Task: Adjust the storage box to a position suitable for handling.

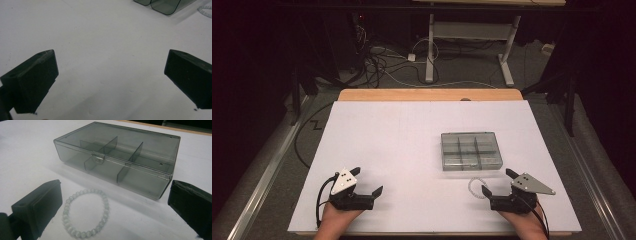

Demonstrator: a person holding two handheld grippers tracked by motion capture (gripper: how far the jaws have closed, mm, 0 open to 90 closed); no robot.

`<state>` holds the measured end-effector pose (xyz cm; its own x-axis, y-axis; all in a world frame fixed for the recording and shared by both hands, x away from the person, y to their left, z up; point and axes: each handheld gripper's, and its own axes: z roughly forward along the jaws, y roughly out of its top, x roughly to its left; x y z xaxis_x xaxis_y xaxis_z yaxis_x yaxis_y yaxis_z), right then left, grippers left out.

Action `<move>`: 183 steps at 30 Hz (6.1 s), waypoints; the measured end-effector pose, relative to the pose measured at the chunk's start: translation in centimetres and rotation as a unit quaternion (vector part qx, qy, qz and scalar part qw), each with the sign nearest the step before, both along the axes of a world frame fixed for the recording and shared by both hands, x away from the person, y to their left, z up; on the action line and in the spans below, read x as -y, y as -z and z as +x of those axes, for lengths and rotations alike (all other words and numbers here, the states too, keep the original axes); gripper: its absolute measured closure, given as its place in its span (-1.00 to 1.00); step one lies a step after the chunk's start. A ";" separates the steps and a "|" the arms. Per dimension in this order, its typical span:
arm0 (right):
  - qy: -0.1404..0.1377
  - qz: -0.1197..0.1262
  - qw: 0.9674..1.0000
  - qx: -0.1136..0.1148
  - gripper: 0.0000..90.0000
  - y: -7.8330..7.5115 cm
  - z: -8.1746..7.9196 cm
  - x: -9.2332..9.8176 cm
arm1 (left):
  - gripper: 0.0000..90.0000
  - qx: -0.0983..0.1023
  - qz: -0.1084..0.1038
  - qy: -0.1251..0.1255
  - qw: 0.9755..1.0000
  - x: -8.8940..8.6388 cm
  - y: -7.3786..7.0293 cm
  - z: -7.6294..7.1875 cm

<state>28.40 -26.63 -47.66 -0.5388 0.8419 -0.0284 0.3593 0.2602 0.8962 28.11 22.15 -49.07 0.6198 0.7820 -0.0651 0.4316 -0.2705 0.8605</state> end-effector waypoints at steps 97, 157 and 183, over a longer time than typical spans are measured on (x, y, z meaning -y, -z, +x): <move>-0.031 -0.077 0.985 -0.149 0.91 0.0 -4.2 1.5 | -1.00 -0.020 -0.026 0.023 0.999 -0.1 -0.1 0.3; 0.050 0.003 0.995 -0.081 1.00 0.1 -1.0 3.6 | 0.72 -0.026 -0.032 0.029 0.999 -0.3 0.1 0.4; 0.077 0.008 0.995 -0.060 1.00 -0.8 4.6 4.6 | 0.91 -0.038 -0.031 0.004 0.999 -0.4 0.1 0.7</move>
<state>33.00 -31.27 -46.87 -0.4022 0.9146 0.0421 0.4983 0.1800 0.8481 28.79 22.52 -49.17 0.6183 0.7695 -0.1597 0.4934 -0.2219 0.8410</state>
